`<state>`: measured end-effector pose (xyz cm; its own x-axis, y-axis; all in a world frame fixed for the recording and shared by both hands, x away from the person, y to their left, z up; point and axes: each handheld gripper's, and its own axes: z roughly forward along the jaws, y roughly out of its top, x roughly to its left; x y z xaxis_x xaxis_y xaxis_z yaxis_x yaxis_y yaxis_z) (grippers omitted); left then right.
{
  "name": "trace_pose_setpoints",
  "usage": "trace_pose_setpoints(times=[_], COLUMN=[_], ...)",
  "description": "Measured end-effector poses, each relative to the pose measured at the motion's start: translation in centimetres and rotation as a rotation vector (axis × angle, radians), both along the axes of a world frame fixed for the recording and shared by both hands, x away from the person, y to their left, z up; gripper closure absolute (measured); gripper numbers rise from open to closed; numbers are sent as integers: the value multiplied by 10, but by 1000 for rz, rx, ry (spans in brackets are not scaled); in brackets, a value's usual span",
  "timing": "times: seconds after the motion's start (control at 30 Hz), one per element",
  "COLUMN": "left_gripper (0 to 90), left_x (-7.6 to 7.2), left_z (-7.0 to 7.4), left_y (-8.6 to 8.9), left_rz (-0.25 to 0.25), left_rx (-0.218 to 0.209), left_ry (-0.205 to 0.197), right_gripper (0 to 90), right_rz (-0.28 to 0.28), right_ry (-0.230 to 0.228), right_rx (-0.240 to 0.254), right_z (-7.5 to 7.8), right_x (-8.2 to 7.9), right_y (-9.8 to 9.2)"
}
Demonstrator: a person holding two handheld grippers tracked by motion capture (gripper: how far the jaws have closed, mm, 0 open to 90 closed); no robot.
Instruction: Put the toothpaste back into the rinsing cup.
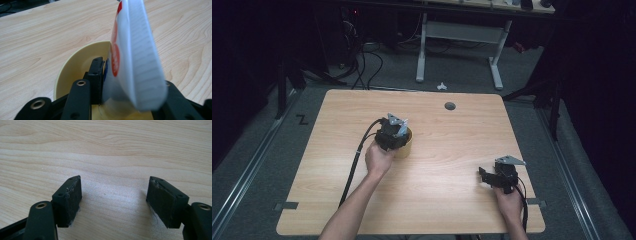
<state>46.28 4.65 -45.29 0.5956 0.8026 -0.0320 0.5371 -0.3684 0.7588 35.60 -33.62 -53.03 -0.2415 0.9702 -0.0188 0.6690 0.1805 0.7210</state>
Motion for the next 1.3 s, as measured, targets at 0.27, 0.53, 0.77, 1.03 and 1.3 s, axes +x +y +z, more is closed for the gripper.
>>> trace_pose_setpoints(times=[0.27,0.53,0.77,1.03,1.3], left_gripper=[544,463,415,362,335], left_x=[-2,-3,-6,-9,-12], left_z=[11,14,17,20,23], left_y=[5,9,10,12,15], left_rz=[-2,-9,-24,-34,-40], left_rx=[-45,-49,-62,-73,-85], left_ry=[-29,-30,-34,-43,-42], right_gripper=[285,285,285,285,285], right_rz=[-1,0,0,0,0], right_ry=[1,0,0,0,0], right_rx=[1,0,0,0,0], right_z=[0,0,0,0,0], right_x=[0,0,0,0,0], right_y=[0,0,0,0,0])
